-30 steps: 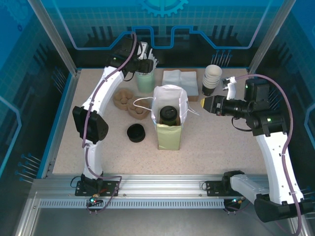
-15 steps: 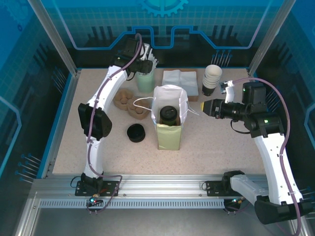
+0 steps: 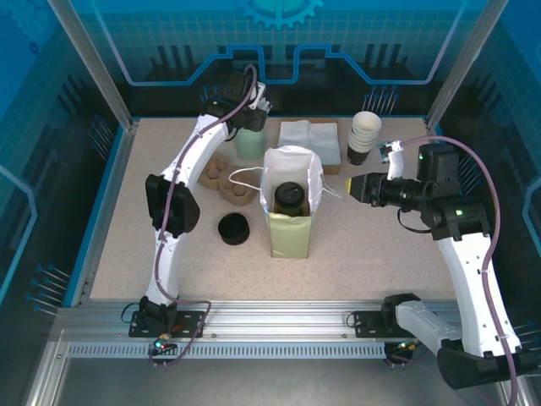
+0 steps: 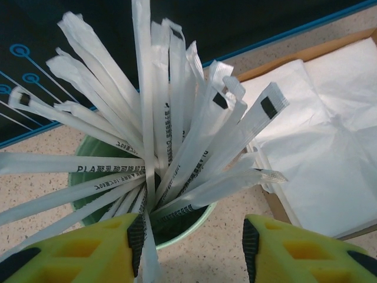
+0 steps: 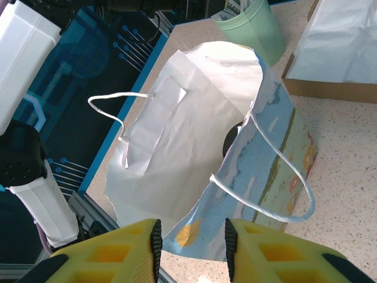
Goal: Pack the takeout coffee
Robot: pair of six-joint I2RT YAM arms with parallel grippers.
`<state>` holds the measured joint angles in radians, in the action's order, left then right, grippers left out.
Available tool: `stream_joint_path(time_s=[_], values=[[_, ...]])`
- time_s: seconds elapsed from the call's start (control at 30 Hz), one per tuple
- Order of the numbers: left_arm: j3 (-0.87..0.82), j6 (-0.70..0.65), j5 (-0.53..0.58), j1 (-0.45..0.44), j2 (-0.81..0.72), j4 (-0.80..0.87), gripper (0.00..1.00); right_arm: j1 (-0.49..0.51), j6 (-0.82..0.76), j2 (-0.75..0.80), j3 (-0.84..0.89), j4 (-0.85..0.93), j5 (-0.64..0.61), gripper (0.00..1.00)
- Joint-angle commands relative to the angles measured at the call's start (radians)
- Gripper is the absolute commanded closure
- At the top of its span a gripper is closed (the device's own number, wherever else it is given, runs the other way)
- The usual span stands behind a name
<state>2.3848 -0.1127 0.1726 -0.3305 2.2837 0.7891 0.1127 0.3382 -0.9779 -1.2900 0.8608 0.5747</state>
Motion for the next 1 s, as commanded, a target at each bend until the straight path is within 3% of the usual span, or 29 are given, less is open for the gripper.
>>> stream_joint_path(time_s=[0.0, 0.27, 0.7, 0.97], values=[[0.033, -0.027, 0.034, -0.007, 0.017, 0.021, 0.52, 0.008, -0.025, 0.011, 0.003, 0.015, -0.009, 0.63], [0.033, -0.034, 0.067, -0.007, 0.023, 0.021, 0.61, 0.001, -0.032, 0.019, 0.019, 0.021, -0.007, 0.63], [0.053, -0.025, 0.065, -0.009, -0.033, 0.027, 0.89, -0.013, -0.042, 0.043, 0.028, 0.046, 0.000, 0.63], [0.063, -0.009, 0.067, -0.014, -0.150, 0.029, 0.90, -0.023, -0.036, 0.078, 0.027, 0.054, 0.011, 0.63]])
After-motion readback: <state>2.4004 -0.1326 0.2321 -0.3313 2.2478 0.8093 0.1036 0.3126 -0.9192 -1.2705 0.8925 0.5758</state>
